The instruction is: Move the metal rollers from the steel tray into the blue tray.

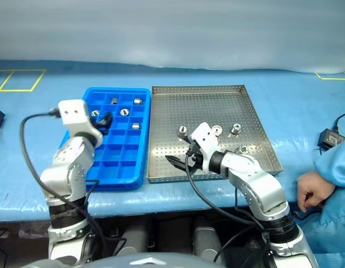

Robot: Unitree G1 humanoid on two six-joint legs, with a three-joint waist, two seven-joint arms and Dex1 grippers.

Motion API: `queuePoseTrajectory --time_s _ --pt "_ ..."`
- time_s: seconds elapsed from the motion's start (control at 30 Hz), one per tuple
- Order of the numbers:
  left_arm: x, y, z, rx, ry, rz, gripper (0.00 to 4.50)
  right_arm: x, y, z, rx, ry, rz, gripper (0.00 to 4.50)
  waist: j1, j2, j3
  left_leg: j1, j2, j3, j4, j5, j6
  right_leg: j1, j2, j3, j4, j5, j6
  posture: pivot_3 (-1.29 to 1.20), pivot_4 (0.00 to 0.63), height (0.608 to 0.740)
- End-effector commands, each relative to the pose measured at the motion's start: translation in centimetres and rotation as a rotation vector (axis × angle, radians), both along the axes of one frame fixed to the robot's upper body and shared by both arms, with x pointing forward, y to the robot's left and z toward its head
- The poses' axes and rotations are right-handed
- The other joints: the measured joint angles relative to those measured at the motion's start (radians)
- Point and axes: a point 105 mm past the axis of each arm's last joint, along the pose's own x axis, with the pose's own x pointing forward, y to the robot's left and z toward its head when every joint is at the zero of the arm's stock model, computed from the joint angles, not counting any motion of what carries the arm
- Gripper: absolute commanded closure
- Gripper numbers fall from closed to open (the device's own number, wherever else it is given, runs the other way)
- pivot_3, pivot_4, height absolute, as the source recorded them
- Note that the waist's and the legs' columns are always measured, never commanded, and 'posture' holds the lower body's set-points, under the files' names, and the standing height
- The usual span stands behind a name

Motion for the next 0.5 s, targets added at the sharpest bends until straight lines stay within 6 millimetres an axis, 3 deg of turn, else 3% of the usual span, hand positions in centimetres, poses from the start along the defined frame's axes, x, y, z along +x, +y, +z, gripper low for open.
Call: queuePoseTrajectory --time_s 0.03,0.23,0.5 --pt "-0.4 -6.1 -0.5 0.078 0.05 -0.368 1.09 0.0 -0.1 0.8 -0.015 -0.052 -0.024 0.0 -0.01 0.0 0.0 0.0 0.0 0.0 0.0 0.0 0.0 0.0 0.0 0.0 0.0 0.0 0.0 -0.07 0.15 0.74" --pt "1.9 -9.0 -3.5 0.223 0.184 -0.483 1.09 -0.5 -0.1 0.3 -0.021 -0.054 -0.062 0.0 -0.052 0.001 0.0 0.0 0.0 0.0 0.0 0.0 0.001 -0.001 0.002 0.001 0.001 0.0 0.0 -0.14 0.15 0.74" --pt "4.8 -9.0 -5.8 0.291 0.281 -0.422 1.09 -1.2 -0.2 0.3 0.01 -0.059 -0.113 0.0 -0.094 0.001 0.0 0.0 0.0 -0.001 -0.001 0.0 0.001 -0.001 0.002 0.002 0.0 0.0 0.0 -0.21 0.15 0.74"
